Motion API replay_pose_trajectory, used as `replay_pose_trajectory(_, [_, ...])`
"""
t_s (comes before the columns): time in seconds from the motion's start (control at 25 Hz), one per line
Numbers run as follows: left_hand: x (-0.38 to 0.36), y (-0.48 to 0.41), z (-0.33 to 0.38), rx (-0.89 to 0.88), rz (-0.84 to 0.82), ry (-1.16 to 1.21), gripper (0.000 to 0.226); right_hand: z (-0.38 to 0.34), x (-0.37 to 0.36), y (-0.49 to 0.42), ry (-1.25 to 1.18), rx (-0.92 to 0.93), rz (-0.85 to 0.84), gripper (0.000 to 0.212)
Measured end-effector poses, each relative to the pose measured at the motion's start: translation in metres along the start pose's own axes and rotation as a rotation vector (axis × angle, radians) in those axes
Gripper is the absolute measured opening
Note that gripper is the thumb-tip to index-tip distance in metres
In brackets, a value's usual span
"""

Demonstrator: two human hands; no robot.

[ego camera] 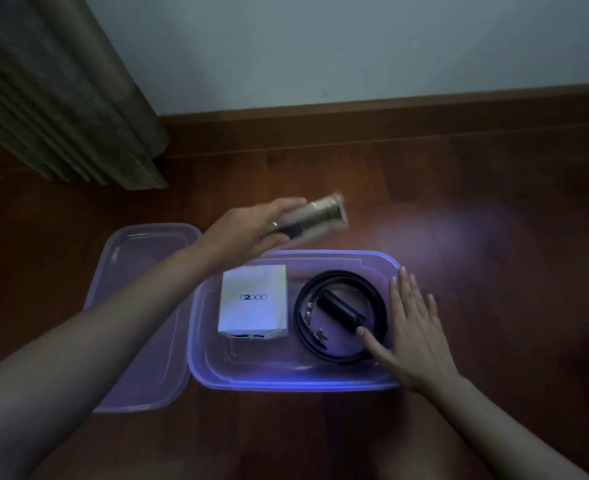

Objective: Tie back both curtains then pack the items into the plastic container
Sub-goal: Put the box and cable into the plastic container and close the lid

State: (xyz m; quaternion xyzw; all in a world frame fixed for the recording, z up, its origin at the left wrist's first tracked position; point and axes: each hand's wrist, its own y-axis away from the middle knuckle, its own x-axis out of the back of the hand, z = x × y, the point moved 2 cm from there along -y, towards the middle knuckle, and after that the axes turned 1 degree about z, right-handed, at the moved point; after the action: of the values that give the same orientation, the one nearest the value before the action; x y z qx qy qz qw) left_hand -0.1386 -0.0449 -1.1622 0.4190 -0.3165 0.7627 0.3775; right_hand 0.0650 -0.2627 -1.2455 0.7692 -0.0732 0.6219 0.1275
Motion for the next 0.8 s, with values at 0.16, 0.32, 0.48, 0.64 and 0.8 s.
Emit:
replay_pose_trajectory(0.16, [-0.009,0.073,0.040,-0.336,-0.166,-0.023,0.040,-0.001,0.003,0.001,-0.017,-0.001,-0.030,0.089])
replay_pose_trajectory(0.32, [-0.054,0.121,0.041,-0.406,-0.322,-0.268,0.052,0.000,0.004,0.001,0.000,-0.007,-0.048,0.091])
replay_pose_trajectory(0.48, [-0.071,0.127,0.033,-0.471,-0.326,-0.407,0.048,-0.001,0.003,0.002,0.021,0.001,-0.061,0.092])
replay_pose_trajectory(0.64, [-0.070,0.131,0.025,-0.480,-0.192,-0.517,0.052,-0.003,0.005,0.002,0.023,0.003,-0.063,0.093])
replay_pose_trajectory(0.8, [-0.070,0.132,0.018,-0.450,-0.230,-0.494,0.061,-0.003,0.005,0.001,0.028,0.008,-0.069,0.094])
